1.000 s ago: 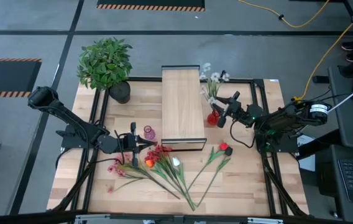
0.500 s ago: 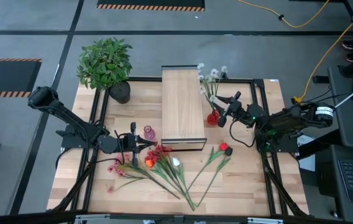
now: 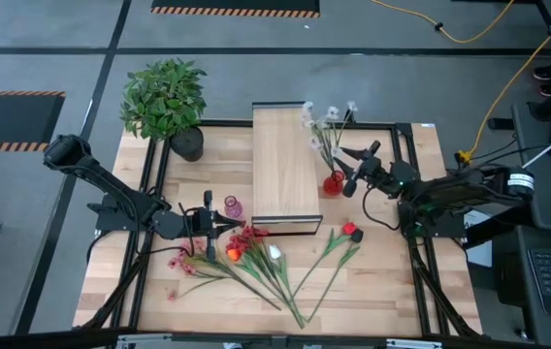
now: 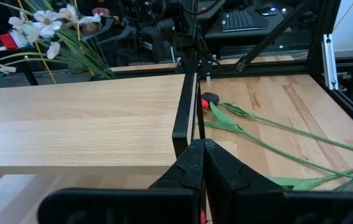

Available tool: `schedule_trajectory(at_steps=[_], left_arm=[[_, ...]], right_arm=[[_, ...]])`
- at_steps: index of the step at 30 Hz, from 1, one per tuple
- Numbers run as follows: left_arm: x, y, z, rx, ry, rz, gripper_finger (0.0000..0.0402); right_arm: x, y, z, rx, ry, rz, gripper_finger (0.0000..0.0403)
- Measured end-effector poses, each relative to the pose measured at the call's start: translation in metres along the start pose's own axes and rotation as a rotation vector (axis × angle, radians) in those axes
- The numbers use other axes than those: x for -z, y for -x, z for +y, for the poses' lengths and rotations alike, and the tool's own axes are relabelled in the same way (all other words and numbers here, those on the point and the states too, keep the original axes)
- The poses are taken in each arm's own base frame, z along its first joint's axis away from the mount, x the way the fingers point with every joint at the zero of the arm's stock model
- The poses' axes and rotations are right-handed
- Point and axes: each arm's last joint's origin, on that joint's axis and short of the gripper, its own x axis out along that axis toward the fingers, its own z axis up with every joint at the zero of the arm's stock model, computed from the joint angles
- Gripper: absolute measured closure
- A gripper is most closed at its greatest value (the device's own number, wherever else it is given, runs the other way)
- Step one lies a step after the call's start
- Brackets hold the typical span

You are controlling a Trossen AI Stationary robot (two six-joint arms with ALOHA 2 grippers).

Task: Pick and place flowers into a vace then onto a shelf
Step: Put the white flowers into the red vase, then put the black tulip into the red vase

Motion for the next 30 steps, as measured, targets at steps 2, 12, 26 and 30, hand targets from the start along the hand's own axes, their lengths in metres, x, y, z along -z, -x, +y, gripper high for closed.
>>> schedule_trajectory(at_steps=[2, 12, 26, 30], left_arm=[[0.000, 0.000, 0.000, 0.000, 0.000, 0.000, 0.0398], [0.000, 0.000, 0.000, 0.000, -0.001, 0.000, 0.0398], [0.000, 0.000, 0.000, 0.000, -0.014, 0.000, 0.0398], [0.000, 0.000, 0.000, 0.000, -0.026, 0.000, 0.0398]], right_arm=[[-0.002, 0.001, -0.001, 0.025, 0.001, 0.002, 0.0231], [-0.010, 0.007, -0.005, 0.038, 0.003, -0.007, 0.0231], [-0.023, 0.015, 0.003, -0.022, -0.017, -0.076, 0.0231], [-0.029, 0.019, 0.009, -0.053, -0.023, -0.109, 0.0232]])
